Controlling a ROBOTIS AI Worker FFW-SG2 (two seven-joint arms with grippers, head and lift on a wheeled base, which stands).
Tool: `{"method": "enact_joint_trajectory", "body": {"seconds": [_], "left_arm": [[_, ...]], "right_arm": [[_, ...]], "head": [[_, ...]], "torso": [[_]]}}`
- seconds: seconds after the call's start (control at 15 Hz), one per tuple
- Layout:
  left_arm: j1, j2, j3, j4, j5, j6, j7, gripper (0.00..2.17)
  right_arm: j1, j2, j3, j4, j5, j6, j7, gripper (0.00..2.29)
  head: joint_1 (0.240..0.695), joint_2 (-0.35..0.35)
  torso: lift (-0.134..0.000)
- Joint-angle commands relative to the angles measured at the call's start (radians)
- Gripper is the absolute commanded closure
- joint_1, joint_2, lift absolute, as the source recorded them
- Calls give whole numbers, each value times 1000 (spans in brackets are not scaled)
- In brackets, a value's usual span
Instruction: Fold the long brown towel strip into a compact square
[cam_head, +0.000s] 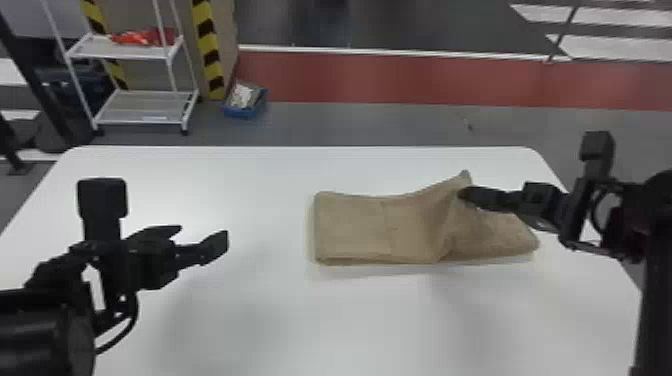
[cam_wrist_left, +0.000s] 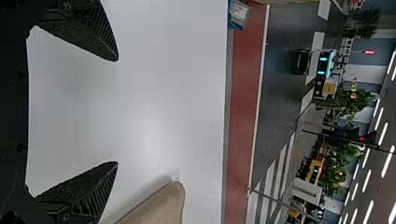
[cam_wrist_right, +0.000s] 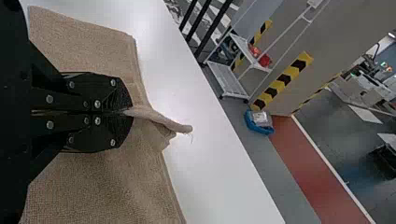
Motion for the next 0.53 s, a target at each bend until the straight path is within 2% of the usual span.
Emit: {"method": "enact_joint_trajectory", "body": {"seconds": [0.0,0.07,0.2,0.4,0.47], "left_arm": [[-1,-3,-8,3,0,-1,1,97],[-3,-3,-11,3,-3,-1,2,97],[-3,-3,-11,1,-3,-1,2,97],[-1,-3,-18,4,-5,-1,4,97],[-1,-3,-26,9,-5,-1,7,97]], "right_arm": [[-2,-9,-11,2,0,12,1,1119],[-5,-9,-25,-4,-7,43,8,1119],[-8,-47,-45,-47,-34,129,9,1119],[-8,-79,-100,-44,-32,138,18,1119],[-2,-79,-94,-30,-26,107,18,1119]], "head": [[695,-61],[695,-64],[695,-71],[695,-94],[695,-105]], "torso": [[-124],[-124],[-124],[-124],[-124]]}}
